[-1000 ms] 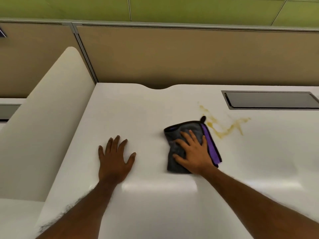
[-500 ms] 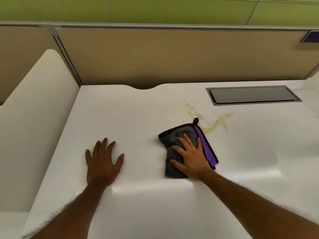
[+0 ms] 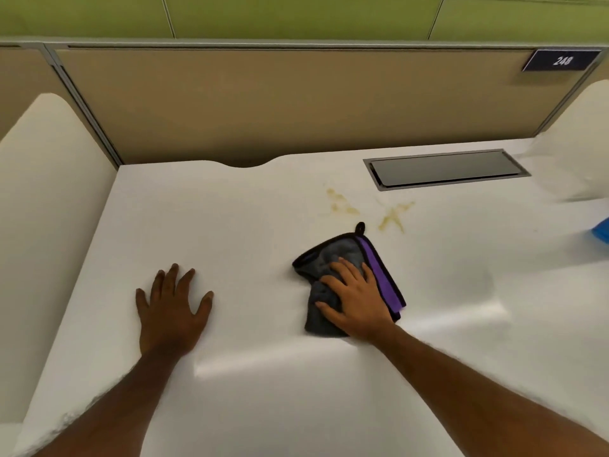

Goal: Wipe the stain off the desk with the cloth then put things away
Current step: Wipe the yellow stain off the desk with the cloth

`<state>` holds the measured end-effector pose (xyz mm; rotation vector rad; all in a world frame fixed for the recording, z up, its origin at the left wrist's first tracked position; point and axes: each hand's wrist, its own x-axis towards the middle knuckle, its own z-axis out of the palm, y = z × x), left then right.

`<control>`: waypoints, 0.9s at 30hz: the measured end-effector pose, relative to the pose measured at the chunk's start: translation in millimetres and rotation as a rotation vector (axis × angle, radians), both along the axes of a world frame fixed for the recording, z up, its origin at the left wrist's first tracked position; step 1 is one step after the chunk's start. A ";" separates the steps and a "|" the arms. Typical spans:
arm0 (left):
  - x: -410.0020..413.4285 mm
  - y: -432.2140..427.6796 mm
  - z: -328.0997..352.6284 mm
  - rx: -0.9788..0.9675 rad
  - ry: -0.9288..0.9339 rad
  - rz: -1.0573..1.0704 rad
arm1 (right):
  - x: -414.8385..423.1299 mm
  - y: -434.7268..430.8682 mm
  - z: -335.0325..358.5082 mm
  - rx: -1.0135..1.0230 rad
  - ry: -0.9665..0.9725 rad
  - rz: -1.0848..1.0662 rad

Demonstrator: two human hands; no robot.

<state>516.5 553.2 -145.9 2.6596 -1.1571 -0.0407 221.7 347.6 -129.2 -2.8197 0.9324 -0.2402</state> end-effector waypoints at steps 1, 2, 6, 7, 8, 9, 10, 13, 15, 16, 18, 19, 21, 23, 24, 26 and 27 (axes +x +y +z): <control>-0.5 0.3 0.5 0.003 0.001 -0.003 | -14.5 -10.0 0.4 -0.004 0.022 -0.096; -1.1 0.1 0.6 0.006 0.002 -0.004 | -22.7 -22.1 0.5 0.005 0.052 -0.202; -1.0 -1.4 -1.1 -0.010 -0.004 0.004 | 1.3 -54.8 6.9 0.090 0.189 -0.492; -0.5 -1.9 -1.0 -0.016 0.000 0.005 | 12.2 -53.0 7.5 0.096 0.202 -0.494; -0.3 -2.0 -0.7 -0.022 0.004 0.003 | 21.6 -46.0 7.4 0.096 0.205 -0.448; -0.8 -1.4 -0.4 -0.028 0.006 -0.001 | 27.8 -34.1 7.6 0.095 0.206 -0.349; -1.5 -0.3 0.2 -0.028 0.005 -0.004 | 29.6 -18.0 8.3 0.087 0.198 -0.211; -0.7 0.8 2.7 -0.033 0.004 -0.014 | 3.6 28.2 4.3 -0.007 0.193 0.192; 0.9 1.3 3.8 -0.023 0.013 -0.022 | -34.7 32.9 1.0 -0.043 0.184 0.279; 1.1 1.6 4.3 -0.015 0.018 -0.025 | -56.0 28.6 0.7 -0.049 0.173 0.255; 0.9 1.9 3.9 -0.008 0.005 -0.030 | -92.4 9.5 0.2 -0.036 0.152 0.071; 0.8 1.3 3.3 -0.012 -0.004 -0.030 | -103.4 -2.7 1.2 -0.019 0.152 -0.067; -1.7 -1.2 4.4 -0.029 -0.002 -0.021 | -107.7 -24.8 5.3 0.045 0.188 -0.336; -2.1 -3.4 2.7 -0.039 -0.001 -0.011 | -90.3 -39.7 8.9 0.100 0.220 -0.512; -0.8 -4.3 0.9 -0.045 0.002 -0.006 | -77.3 -43.1 9.8 0.120 0.221 -0.558; 3.8 -5.9 -5.3 -0.072 0.025 -0.005 | -51.9 -41.1 10.5 0.127 0.209 -0.539; 6.7 -5.9 -10.4 -0.081 0.037 -0.003 | -42.4 -34.9 10.6 0.119 0.203 -0.453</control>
